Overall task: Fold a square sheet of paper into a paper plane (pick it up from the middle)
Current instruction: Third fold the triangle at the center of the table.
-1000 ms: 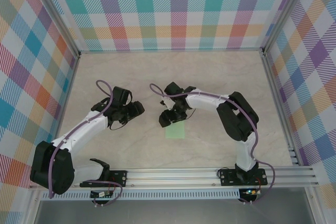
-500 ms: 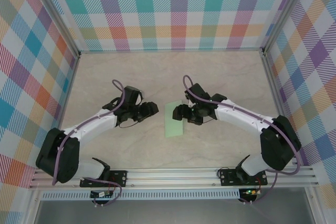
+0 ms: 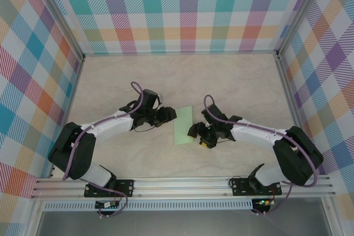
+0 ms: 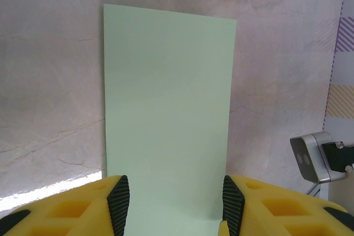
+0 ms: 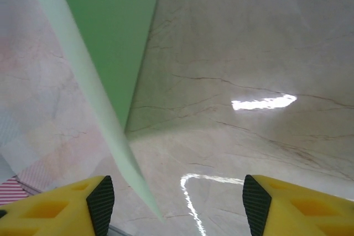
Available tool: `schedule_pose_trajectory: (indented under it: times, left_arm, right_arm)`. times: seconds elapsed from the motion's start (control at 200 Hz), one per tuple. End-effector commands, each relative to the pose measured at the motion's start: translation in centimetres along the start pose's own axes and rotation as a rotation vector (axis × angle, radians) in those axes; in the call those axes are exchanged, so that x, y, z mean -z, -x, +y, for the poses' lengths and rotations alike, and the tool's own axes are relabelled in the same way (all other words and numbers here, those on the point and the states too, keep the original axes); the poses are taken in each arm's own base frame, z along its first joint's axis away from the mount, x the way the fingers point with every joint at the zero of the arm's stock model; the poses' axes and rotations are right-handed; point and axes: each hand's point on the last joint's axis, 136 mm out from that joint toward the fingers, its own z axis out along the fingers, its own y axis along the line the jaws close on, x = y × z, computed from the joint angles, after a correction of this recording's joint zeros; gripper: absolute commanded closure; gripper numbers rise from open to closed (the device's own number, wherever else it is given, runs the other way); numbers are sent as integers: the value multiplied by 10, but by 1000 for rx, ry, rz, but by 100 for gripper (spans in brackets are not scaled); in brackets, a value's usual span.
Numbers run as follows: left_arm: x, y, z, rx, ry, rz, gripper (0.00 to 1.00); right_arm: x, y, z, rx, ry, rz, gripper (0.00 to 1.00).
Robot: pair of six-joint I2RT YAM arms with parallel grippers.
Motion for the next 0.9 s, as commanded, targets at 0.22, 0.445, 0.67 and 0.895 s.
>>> schedule_pose_trajectory:
  times: [0.22, 0.445, 0.67, 0.895]
  left_arm:
    - [-3, 2, -5, 0, 0, -8, 49]
    - [-5, 2, -4, 5, 1, -4, 49]
    - [-6, 1, -7, 5, -17, 2, 49]
    - [-16, -6, -23, -25, -93, 44, 53]
  right_arm:
    - [-4, -9, 9, -52, 78, 45, 69]
    - [-1, -16, 5, -65, 78, 62, 75]
    - [5, -16, 13, -50, 92, 54, 95]
    - [18, -18, 6, -31, -2, 58, 97]
